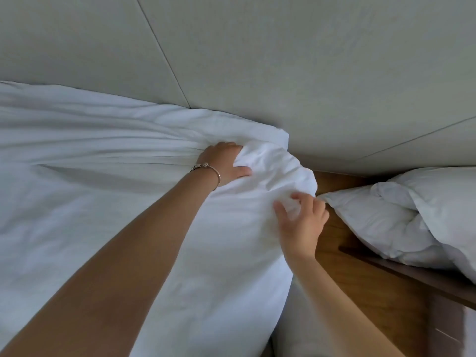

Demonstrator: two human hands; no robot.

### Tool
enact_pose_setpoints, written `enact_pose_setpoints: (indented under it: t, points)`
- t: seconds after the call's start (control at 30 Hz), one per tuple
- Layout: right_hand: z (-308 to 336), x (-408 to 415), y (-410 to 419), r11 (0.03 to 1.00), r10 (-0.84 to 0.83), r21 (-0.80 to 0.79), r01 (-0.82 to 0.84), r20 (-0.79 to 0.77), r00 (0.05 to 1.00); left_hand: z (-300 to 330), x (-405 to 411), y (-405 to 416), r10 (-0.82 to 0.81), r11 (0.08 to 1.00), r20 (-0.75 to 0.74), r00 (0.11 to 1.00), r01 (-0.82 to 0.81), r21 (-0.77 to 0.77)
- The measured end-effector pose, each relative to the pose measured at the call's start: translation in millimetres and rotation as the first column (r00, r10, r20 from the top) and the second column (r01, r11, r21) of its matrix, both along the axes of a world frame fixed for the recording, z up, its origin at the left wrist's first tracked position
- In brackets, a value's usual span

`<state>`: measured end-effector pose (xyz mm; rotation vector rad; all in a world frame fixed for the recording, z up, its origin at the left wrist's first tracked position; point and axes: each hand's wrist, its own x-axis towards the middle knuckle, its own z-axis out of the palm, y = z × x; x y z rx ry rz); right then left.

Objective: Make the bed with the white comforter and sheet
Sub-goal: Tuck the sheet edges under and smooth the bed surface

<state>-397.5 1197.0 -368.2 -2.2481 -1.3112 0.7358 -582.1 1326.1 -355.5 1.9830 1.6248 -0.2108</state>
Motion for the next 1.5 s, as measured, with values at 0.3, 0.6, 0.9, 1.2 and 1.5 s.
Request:
enact_pose_setpoints:
  t: [0.3,0.6,0.9,1.2,1.5]
  points:
    - [7.9,3.2,-34.6,0.91,-0.351,-0.311,0.274,-0.227,0.908,16.3,37.6,-10.0,-0.191,0.981,0.014,0.981,0.191,0.013]
    - [1.1,23.5,-37.6,0.975,-0.169,-0.202,0.098,-0.372,0.913,-0.2,87.7,0.9,-0.4,0.915,-0.028,0.916,0.397,-0.075]
    - [7.3,56.5,36.6,0.999,-0.026,0.017,0.037,-0.438,0.899,19.9,59.1,-29.4,-0.015,0.992,0.14,0.99,0.032,-0.12]
    - [6.5,111.3,55.0,0.982,0.111,-0.081,-0.17,-0.483,0.869,57.6,11.3,-12.5,0.318,0.936,0.399,0.86,-0.219,-0.274]
    - [11.3,75.3,57.4,0.82,0.443,0.428,-0.38,-0.055,0.895,32.8,39.6,-57.6,-0.043,0.986,0.073,0.996,0.054,-0.161]
